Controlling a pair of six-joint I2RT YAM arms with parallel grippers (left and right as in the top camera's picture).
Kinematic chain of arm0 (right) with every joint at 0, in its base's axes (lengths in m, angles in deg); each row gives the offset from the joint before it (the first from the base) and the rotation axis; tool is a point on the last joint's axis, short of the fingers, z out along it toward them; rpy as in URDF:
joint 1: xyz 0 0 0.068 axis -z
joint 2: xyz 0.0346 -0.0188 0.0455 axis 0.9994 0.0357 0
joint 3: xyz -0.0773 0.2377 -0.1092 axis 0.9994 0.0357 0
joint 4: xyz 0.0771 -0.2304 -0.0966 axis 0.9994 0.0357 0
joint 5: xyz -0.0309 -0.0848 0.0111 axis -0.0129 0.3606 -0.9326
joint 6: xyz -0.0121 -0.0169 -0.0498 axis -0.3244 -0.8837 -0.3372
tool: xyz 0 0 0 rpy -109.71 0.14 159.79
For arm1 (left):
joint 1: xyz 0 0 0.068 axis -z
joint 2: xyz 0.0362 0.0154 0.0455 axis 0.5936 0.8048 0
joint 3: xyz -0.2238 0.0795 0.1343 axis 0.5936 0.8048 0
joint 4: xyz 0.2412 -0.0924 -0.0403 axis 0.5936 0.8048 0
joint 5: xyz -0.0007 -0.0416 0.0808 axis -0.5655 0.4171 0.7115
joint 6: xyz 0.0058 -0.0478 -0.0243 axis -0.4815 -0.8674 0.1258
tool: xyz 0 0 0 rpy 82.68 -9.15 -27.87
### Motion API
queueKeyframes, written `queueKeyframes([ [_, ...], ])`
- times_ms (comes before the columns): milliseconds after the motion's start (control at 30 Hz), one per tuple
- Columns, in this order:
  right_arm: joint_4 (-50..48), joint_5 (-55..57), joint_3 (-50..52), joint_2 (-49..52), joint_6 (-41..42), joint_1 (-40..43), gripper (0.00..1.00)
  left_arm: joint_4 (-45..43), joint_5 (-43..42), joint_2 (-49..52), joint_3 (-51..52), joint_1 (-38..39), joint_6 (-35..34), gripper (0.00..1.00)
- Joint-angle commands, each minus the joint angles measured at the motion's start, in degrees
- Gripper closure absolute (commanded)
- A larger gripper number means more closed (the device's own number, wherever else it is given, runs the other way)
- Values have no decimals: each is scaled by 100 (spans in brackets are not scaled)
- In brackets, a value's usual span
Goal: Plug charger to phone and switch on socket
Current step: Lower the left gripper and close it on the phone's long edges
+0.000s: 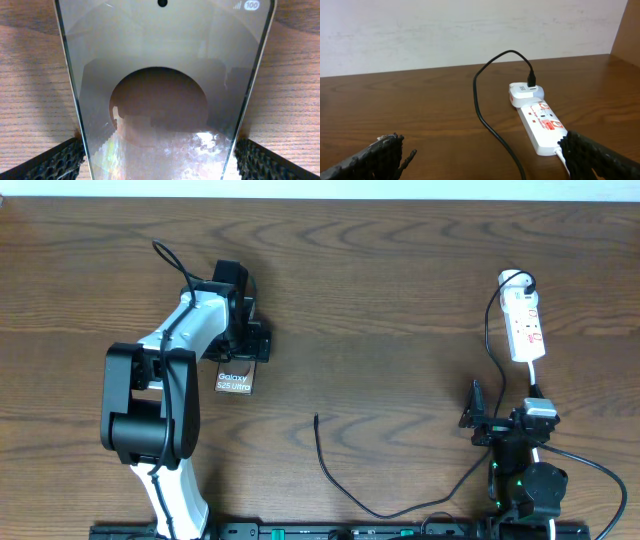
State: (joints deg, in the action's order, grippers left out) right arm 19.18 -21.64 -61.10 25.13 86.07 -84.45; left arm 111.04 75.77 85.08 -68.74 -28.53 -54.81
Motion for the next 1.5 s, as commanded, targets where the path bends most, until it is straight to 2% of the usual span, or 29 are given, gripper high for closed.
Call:
queueKeyframes([
  [0, 26, 26, 7, -31, -48, 2, 1, -15, -11, 125, 28, 31, 44, 2],
  [800, 26, 26, 7, -31, -48, 2, 1, 144, -9, 125, 31, 31, 42, 1],
  [967, 26, 28, 7, -31, -48, 2, 1, 144, -9, 125, 28, 31, 44, 6],
  [1267, 26, 26, 7, -31, -48, 2, 1, 142, -9, 125, 31, 31, 63, 9],
  [1367, 26, 26, 7, -31, -48, 2, 1, 144, -9, 125, 31, 31, 63, 14],
  [1467, 26, 26, 7, -31, -48, 2, 1, 142, -9, 125, 28, 31, 63, 15],
])
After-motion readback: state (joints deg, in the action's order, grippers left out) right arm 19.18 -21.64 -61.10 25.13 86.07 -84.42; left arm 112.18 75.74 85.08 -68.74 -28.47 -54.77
